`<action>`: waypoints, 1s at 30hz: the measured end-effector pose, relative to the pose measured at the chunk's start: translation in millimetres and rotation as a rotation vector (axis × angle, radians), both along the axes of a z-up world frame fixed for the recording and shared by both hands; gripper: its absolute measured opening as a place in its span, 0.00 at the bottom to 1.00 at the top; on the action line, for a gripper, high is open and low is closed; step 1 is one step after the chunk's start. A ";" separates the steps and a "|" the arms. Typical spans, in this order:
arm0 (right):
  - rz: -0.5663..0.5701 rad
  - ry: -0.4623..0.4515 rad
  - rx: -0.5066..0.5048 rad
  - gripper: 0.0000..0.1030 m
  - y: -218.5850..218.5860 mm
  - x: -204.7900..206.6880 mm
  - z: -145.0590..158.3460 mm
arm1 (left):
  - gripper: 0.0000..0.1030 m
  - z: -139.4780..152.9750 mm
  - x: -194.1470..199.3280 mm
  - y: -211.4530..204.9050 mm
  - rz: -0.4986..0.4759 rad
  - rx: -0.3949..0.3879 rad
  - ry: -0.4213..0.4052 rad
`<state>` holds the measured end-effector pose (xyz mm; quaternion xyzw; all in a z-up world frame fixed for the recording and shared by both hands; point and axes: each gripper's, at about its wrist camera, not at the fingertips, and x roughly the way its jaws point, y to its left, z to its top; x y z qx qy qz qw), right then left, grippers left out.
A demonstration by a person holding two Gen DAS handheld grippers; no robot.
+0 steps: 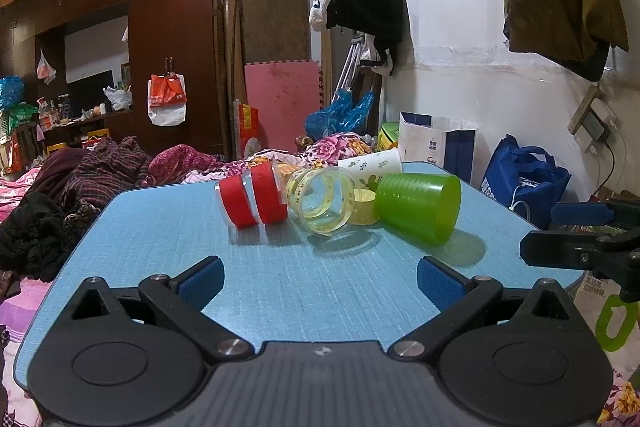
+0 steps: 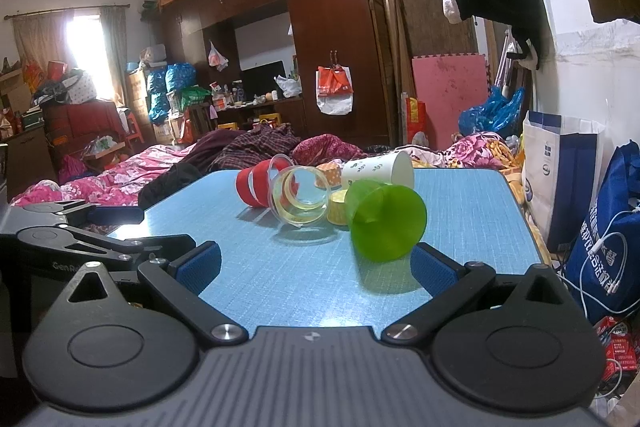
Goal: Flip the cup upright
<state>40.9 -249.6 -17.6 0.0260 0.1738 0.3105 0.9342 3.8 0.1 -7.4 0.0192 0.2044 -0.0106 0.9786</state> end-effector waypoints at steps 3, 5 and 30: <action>0.000 0.000 0.000 0.99 0.1 -0.1 0.0 | 1.00 -0.6 1.4 0.0 -0.006 0.000 0.003; 0.000 0.000 0.000 0.99 0.1 -0.1 0.0 | 1.00 -0.8 2.2 -0.3 -0.009 0.000 0.005; -0.069 0.066 0.047 0.99 55.2 20.8 15.8 | 1.00 29.7 104.6 98.8 -0.312 0.156 0.034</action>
